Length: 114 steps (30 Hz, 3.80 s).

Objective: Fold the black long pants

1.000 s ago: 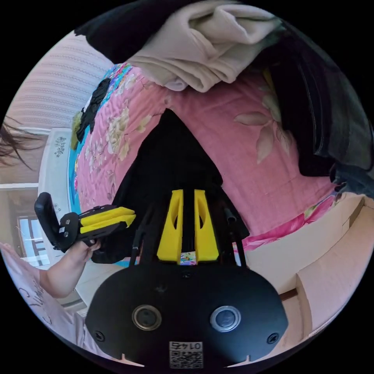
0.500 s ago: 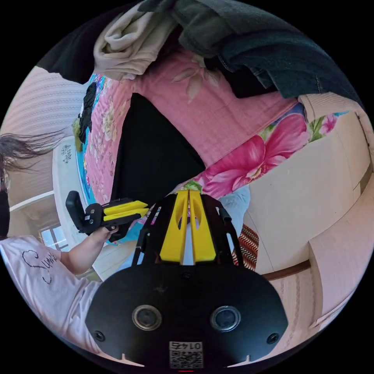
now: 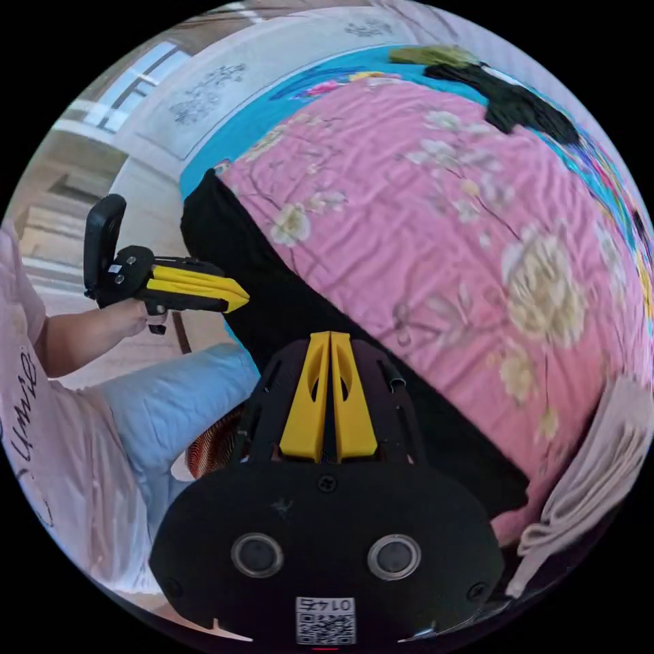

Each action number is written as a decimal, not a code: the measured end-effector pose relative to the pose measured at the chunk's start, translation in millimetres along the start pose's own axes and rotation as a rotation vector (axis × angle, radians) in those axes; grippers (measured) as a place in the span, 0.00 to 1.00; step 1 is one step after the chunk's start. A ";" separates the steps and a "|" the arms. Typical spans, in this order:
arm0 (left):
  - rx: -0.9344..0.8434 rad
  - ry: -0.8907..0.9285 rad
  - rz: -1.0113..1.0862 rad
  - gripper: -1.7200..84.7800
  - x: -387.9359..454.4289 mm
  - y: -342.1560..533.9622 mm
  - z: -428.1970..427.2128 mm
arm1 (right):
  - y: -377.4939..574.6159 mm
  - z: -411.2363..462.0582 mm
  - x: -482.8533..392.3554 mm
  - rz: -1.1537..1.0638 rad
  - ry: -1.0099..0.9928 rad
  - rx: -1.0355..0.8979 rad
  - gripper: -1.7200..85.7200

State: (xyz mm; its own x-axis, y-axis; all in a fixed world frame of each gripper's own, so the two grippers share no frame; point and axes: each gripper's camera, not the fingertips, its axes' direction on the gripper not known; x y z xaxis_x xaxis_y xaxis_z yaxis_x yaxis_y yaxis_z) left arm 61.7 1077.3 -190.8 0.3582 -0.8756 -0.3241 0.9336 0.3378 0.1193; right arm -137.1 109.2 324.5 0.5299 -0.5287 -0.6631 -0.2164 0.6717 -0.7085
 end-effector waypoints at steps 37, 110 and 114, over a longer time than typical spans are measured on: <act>0.186 -0.168 0.132 0.14 -382.4 133.9 -264.7 | -607.7 134.2 -418.7 -0.927 -0.872 -0.459 0.02; 0.133 -0.312 0.128 0.01 129.4 175.0 31.2 | -248.7 4.8 -281.1 -0.246 0.323 -0.070 0.01; 0.080 -0.250 0.074 0.01 115.6 171.9 62.0 | -258.4 29.1 -277.5 -0.187 0.345 -0.157 0.01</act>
State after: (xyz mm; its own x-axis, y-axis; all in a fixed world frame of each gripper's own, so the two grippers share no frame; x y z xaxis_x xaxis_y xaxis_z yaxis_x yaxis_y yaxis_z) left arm 263.9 1012.7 -149.6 0.4063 -0.9109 -0.0716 0.8988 0.3843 0.2110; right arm -204.4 97.5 698.6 0.2721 -0.7945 -0.5429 -0.2790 0.4748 -0.8347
